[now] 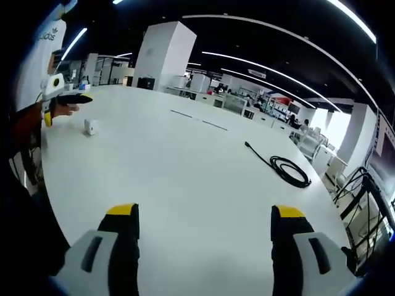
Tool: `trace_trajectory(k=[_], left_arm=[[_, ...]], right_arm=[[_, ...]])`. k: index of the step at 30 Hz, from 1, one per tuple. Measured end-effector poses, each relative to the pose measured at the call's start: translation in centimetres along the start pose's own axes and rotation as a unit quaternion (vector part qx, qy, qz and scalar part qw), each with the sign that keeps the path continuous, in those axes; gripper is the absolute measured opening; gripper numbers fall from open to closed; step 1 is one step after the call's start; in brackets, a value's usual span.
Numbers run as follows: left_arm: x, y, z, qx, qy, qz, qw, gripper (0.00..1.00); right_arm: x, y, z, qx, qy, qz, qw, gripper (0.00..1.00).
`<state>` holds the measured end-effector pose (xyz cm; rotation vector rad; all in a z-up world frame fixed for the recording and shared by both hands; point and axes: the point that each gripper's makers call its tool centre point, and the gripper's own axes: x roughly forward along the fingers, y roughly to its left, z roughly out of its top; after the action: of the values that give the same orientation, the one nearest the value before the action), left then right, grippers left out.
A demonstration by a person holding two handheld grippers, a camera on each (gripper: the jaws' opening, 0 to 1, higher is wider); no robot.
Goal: Plug the desk Type‑C cable into the charger adapter.
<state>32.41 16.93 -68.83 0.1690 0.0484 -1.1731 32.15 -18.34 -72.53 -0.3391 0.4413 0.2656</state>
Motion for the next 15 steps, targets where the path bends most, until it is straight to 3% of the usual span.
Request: trace_trajectory(k=[4,11,15], left_arm=[[-0.3,-0.6,0.1,0.002,0.037,-0.012,0.9992,1.00],[-0.6,-0.7,-0.4,0.010,0.071,0.005,0.9974,1.00],[-0.8,-0.6,0.1,0.009,0.064,0.014,0.9978,1.00]], right_arm=[[0.6,-1.4,0.0,-0.015,0.019,0.000,0.9997,0.92],[1.6,-3.7,0.1,-0.017,0.036,0.002,0.9992,0.95],[2.2,-4.9,0.0,-0.020,0.046,0.000,0.9988,0.95]])
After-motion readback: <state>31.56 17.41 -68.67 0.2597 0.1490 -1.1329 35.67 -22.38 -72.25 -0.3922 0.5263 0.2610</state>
